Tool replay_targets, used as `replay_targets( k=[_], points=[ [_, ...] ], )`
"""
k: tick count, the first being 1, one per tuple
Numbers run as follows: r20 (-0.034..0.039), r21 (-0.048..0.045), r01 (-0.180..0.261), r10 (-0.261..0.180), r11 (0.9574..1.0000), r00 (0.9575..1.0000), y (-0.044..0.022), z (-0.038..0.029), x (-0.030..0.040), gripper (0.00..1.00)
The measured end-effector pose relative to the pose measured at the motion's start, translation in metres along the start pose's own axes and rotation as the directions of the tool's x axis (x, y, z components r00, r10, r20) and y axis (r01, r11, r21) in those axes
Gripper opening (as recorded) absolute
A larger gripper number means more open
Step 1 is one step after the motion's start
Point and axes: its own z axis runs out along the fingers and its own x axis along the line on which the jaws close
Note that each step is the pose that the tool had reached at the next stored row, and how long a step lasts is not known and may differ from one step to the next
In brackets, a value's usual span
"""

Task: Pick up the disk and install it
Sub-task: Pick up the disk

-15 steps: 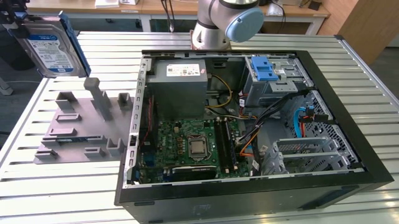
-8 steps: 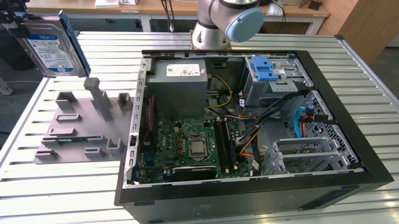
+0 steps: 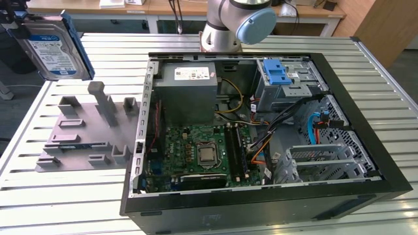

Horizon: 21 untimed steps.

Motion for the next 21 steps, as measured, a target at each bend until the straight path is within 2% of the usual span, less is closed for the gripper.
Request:
replay_targets(
  k=[8, 16, 21],
  points=[
    [0.0000, 0.0001, 0.000, 0.000, 1.0000, 1.0000, 0.0000, -0.0056, -0.0001, 0.36],
    [0.0000, 0.0002, 0.000, 0.000, 1.0000, 1.0000, 0.0001, -0.0163, -0.0003, 0.36],
    [0.0001, 0.0002, 0.000, 0.000, 1.0000, 1.0000, 0.0001, -0.0191, -0.0003, 0.36]
  ],
)
